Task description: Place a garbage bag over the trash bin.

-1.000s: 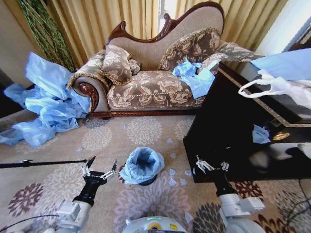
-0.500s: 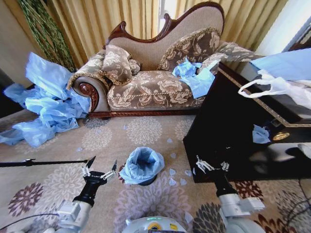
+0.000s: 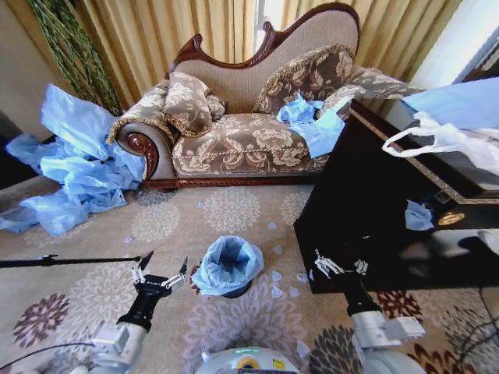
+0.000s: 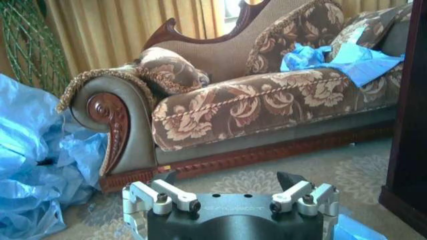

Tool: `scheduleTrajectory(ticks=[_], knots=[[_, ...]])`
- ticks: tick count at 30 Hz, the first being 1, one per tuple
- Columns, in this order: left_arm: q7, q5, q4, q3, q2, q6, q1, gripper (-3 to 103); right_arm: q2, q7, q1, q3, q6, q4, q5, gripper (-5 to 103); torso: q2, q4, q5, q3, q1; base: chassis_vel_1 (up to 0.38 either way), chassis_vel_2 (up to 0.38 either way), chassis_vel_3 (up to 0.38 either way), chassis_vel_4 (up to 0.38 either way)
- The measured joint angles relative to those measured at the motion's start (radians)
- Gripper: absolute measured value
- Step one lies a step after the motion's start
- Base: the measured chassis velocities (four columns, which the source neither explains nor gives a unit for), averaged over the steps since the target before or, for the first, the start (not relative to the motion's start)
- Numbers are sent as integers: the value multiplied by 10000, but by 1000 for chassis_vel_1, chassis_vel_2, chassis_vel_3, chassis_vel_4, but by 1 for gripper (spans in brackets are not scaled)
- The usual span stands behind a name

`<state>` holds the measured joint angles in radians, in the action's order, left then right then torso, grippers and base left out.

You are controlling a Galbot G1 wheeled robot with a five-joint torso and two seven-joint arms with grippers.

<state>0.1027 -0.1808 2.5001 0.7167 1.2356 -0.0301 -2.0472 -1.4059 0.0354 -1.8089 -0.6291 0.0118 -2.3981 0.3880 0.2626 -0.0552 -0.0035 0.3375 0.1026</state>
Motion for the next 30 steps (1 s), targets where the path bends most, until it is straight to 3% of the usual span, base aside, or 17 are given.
scheduleTrajectory(ticks=[30], knots=[[0,0,0,0,0,1,0,100,0,2,1,0,0,9,0,100,0,0,0,0,0,0,0,0,0]])
